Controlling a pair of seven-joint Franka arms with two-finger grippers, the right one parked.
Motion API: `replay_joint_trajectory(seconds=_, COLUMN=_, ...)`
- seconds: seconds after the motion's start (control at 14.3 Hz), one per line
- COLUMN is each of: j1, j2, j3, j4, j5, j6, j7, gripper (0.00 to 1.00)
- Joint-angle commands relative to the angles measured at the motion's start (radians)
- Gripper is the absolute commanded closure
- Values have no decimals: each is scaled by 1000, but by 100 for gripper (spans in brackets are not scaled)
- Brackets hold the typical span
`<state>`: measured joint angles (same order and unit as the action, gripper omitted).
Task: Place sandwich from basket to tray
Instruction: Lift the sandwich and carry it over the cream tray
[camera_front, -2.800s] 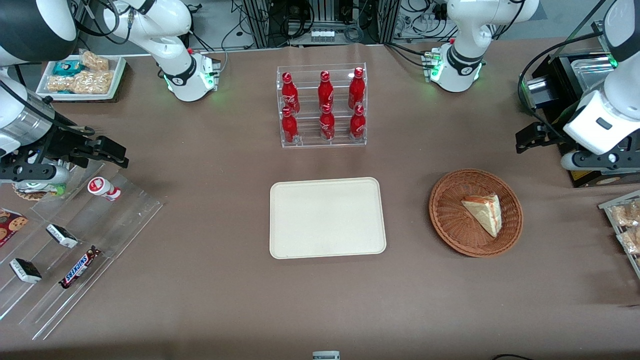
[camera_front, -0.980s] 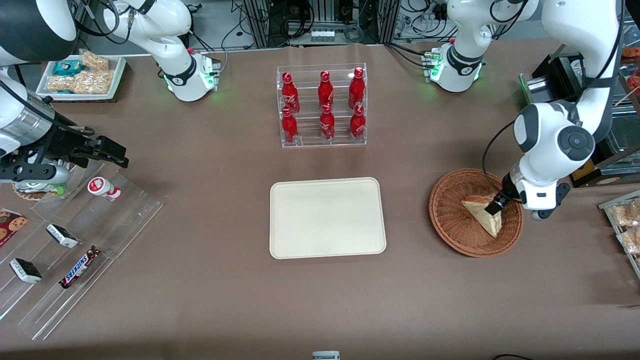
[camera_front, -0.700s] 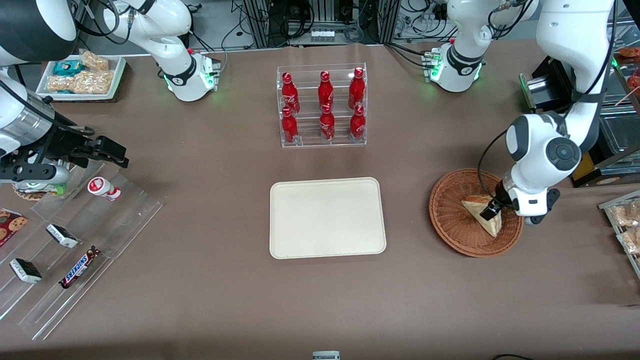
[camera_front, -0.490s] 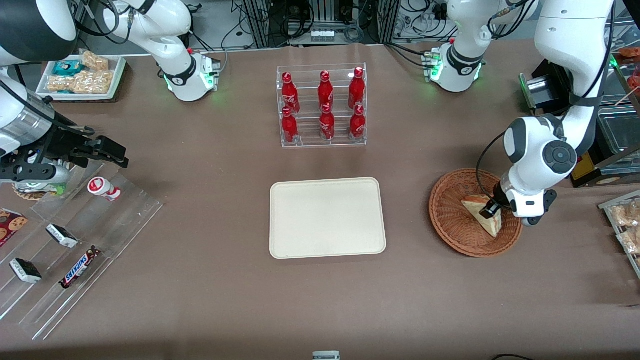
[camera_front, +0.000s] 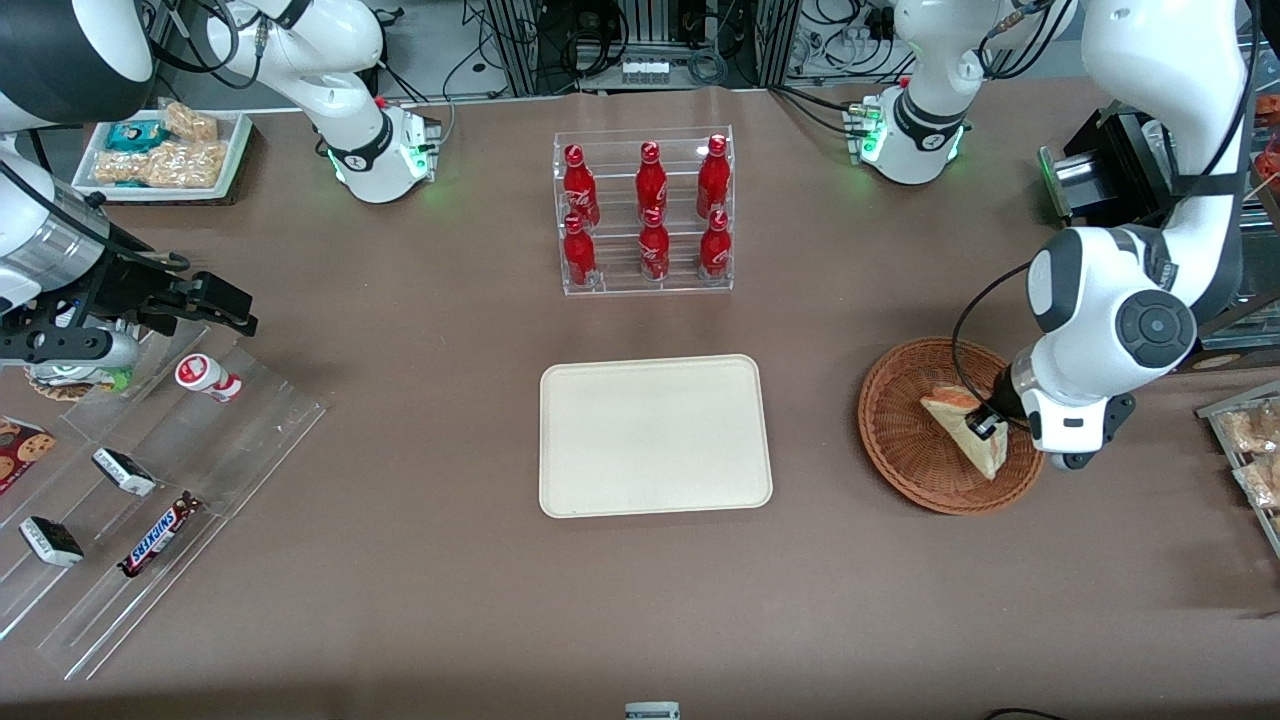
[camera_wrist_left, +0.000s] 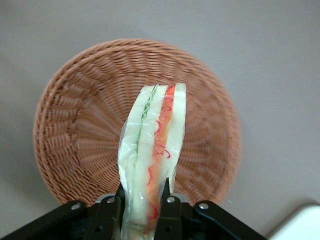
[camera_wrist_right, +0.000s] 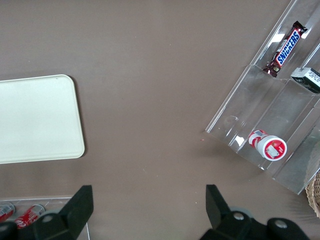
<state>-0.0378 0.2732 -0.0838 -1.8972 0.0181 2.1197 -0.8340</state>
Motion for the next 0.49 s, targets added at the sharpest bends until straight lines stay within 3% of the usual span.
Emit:
replay_joint_trajectory(seconds=0.0, j1=-14, j2=70, j3=-91, j4=120, j5=5, j6=-38, j7=9, gripper=100)
replay_joint_trajectory(seconds=0.14, j1=-80, j2=151, j3=-140, j4=217, j5=13, j6=-38, j7=6, gripper=100)
replay_joint_trajectory(seconds=0.42, j1=-296, j2=319, j3=-137, j4=406, j5=89, j6=-29, j7=-8, gripper=100)
